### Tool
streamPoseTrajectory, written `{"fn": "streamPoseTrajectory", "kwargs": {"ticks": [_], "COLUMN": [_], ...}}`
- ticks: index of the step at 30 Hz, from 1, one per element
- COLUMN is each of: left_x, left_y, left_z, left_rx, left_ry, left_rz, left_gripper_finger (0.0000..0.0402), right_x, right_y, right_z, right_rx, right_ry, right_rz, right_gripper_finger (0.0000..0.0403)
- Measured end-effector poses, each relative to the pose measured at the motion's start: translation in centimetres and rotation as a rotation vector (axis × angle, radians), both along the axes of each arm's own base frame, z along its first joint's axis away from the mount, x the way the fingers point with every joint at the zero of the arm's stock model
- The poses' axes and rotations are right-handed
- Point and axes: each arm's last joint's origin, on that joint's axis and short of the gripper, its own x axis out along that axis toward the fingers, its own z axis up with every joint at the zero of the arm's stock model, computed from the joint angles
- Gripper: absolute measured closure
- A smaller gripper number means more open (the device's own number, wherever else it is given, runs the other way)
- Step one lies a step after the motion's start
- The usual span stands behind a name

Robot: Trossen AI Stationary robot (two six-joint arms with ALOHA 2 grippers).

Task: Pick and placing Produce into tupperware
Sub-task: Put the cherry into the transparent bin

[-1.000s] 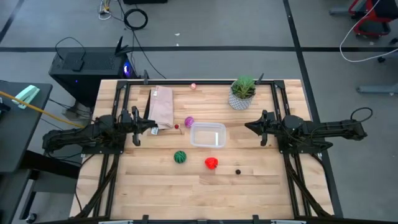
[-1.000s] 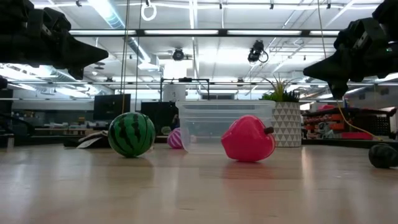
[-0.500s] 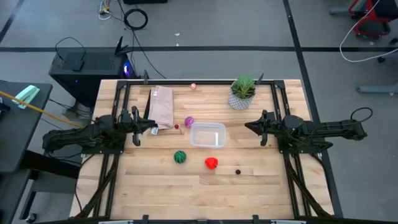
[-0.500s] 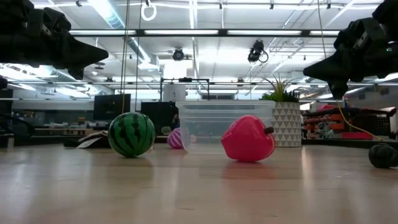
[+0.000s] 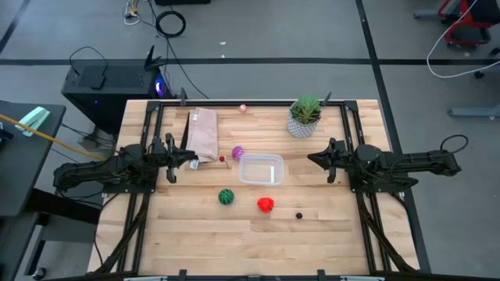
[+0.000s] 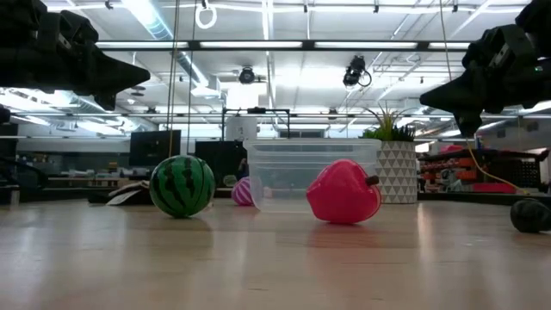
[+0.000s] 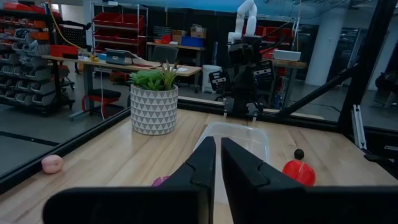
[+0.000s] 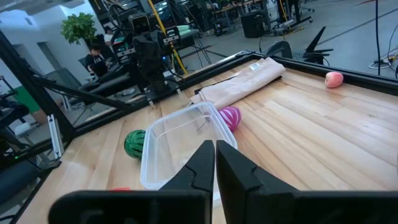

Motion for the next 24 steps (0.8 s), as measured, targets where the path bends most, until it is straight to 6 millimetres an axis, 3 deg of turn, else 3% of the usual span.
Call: {"fn": "streamPoseTrajectory", "kwargs": {"ticks": [24], "left_x": [0.00], "left_y": [0.00], "left_z": [0.00], "left_rx": [0.000], "left_ry": [0.000], "left_rz": [0.000], "left_gripper_finger": [0.0366], "right_x": [0.00], "right_y": [0.00], "right_z": [0.00], "right_rx": [0.000], "right_ry": [0.000], "right_rz": [0.000], "right_gripper_finger": [0.0380]}}
